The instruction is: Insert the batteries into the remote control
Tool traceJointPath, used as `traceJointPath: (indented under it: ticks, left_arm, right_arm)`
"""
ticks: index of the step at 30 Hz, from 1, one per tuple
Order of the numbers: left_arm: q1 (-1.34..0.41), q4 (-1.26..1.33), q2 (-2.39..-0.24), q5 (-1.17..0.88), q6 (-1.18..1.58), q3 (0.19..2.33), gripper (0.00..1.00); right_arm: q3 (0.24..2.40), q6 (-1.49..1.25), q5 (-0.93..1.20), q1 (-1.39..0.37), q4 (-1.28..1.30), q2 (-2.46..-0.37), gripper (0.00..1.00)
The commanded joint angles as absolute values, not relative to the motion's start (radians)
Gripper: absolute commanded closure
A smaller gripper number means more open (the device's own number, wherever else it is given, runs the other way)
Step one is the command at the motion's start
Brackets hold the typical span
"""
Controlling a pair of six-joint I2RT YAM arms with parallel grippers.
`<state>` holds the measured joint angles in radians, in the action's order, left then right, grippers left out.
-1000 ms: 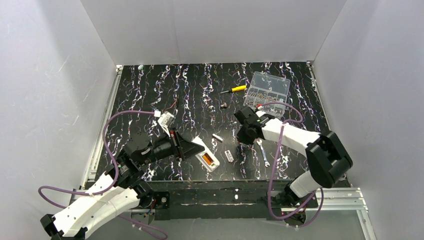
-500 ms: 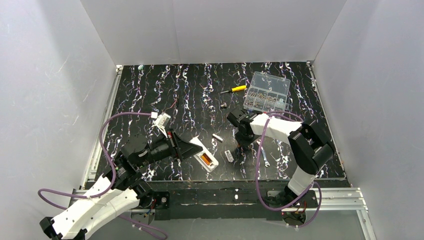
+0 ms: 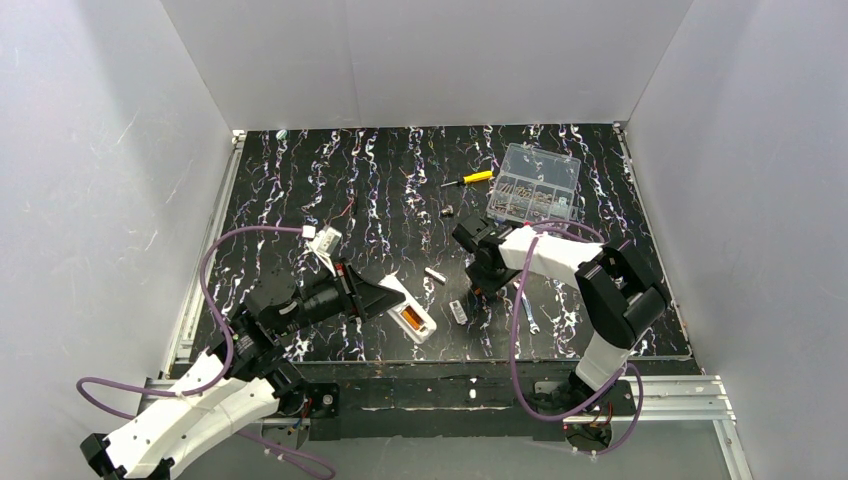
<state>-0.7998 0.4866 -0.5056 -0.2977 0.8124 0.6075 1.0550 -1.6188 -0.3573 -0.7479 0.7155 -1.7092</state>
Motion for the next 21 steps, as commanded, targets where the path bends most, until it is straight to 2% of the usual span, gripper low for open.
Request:
traceJointPath:
  ticks: [1,9,10,13,16,21]
  left_arm:
    - [-0.800,0.562,-0.495,-0.294,0.818,0.603,1.00]
    - [-0.800,0.596,-0.518,-0.290,0.828,0.601,0.97]
    - [-0.798,0.600,-0.519,-0.288,0.828,0.599,0.97]
    - [-0.800,0.610,-0.521,-0.282,0.831,0.596,0.96]
    - [-0.801,0.605,-0.520,-0.283,0.832,0.600,0.99]
    - [-0.799,0.567,-0.497,-0.282,0.828,0.603,1.00]
  right_arm:
    - [1.084,-1.553,-0.412,-0.769,0.778,-1.658,0.54]
    - [0.957,-1.324,-0.406,-0.780,0.678,-1.388,0.48]
    - [0.933,-1.267,-0.404,-0.781,0.635,-1.345,0.43]
    - [0.856,-0.886,-0.326,-0.777,0.402,-1.234,0.37]
    - [0.785,-0.543,-0.133,-0.741,0.172,-1.165,0.36]
    - [0.892,-0.008,0.027,-0.664,0.299,-1.220,0.36]
